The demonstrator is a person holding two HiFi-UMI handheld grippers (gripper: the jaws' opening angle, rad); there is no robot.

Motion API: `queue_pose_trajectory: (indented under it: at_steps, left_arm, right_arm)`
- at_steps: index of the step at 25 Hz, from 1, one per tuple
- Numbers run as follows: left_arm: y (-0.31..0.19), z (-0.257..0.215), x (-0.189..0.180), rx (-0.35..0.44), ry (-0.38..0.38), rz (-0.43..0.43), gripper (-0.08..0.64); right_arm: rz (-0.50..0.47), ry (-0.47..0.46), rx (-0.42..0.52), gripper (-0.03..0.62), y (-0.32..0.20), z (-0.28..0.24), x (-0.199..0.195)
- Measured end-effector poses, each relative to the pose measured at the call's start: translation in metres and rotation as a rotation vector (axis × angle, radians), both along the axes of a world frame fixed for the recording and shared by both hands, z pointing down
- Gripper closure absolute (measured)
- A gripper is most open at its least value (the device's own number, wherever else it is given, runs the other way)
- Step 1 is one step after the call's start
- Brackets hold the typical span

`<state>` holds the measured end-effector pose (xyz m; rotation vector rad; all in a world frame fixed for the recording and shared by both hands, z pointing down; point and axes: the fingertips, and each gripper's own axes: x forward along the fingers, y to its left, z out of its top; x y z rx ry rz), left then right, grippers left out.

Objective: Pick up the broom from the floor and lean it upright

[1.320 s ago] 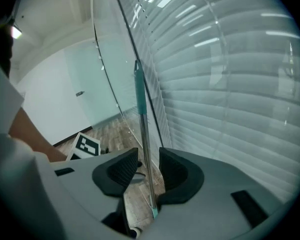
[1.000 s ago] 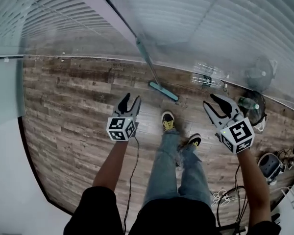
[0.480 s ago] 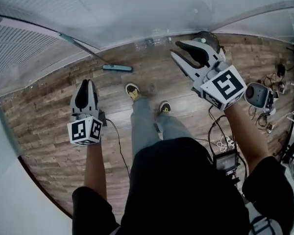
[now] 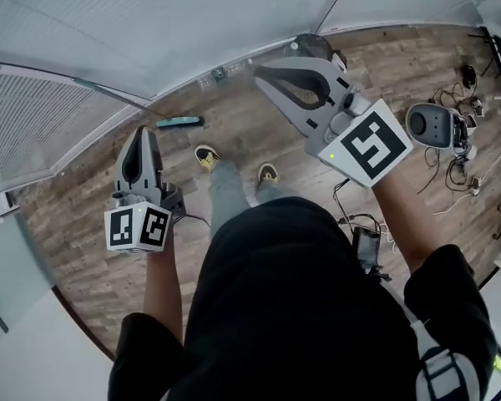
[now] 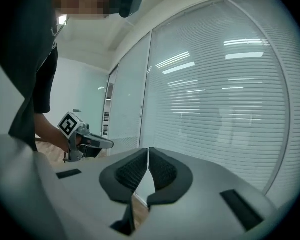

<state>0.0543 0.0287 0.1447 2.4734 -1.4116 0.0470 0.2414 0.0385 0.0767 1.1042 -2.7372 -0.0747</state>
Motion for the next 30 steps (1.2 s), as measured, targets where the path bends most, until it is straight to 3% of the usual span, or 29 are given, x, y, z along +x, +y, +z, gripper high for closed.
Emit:
queue_pose_trajectory:
  at_steps: [5, 13, 30]
  left_arm:
    - [0.024, -0.027, 0.043, 0.036, 0.000, 0.061, 0.537]
    - [0.035, -0.044, 0.048, 0.077, -0.002, 0.118, 0.537]
    - [0.032, -0.043, 0.030, 0.069, 0.007, 0.095, 0.537]
  right_arm:
    - [0.144, -0.056, 0.055, 0.569, 0.032, -0.014, 0.046]
    - [0.282, -0.143, 0.048, 0.571, 0.045, -0.021, 0.072]
    - [0.278, -0.126, 0.054, 0.571, 0.034, -0.019, 0.067]
